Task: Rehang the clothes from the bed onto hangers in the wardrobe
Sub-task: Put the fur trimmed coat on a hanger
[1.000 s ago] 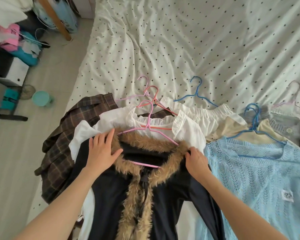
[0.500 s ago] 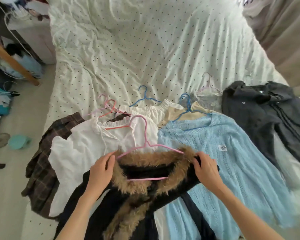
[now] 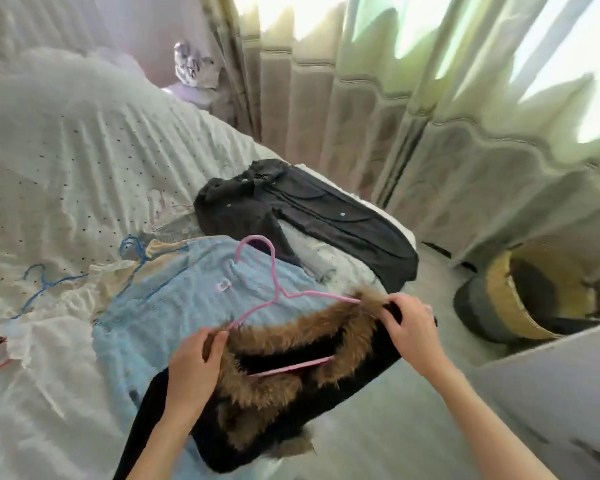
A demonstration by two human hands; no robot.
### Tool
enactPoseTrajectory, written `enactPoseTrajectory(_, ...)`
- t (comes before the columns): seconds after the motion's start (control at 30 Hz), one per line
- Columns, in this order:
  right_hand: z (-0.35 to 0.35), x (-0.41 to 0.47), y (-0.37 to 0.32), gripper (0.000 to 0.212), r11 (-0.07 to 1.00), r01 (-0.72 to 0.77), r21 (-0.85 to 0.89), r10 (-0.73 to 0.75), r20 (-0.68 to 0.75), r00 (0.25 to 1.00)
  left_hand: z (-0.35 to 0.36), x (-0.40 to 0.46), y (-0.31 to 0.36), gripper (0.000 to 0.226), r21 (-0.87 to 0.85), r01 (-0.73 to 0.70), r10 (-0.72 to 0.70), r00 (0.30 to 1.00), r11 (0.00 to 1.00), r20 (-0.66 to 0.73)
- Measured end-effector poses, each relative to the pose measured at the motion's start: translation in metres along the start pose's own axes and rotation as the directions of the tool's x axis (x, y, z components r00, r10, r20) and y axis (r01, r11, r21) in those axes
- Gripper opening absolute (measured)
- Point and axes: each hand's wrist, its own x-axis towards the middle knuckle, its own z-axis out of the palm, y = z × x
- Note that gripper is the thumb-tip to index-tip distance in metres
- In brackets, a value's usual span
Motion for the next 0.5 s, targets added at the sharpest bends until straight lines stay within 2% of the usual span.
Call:
enactPoseTrajectory(0.1,-0.052,-0.019,0.059,0.013,0.992,-0.123,0.035,0.125,-0.062,0.99,0.05,-0.005,0.058,0.018,0.001,-0.119,0.119,0.992,0.993,0.044)
enactPoseTrajectory(0.23,-0.106,-0.047,0.109,0.014,0.941,-0.247,0.23,0.279,-0.117,0.953,0.093,-0.009,0.128,0.018,-0.003,-0.294,0.294,0.954,0.956,0.061)
enactPoseTrajectory(0.37,-0.146,-0.071,0.151,0.034,0.903,-0.307,0.302,0.374,-0.197,0.906,0.138,-0.007,0.185,0.028,-0.027,-0.463,0.463,0.877,0.886,0.129)
enactPoseTrajectory(0.5,-0.194,-0.09,0.186,0.04,0.857,-0.372,0.358,0.49,-0.339,0.803,0.191,-0.01,0.262,0.022,-0.105,-0.592,0.6,0.779,0.799,0.182)
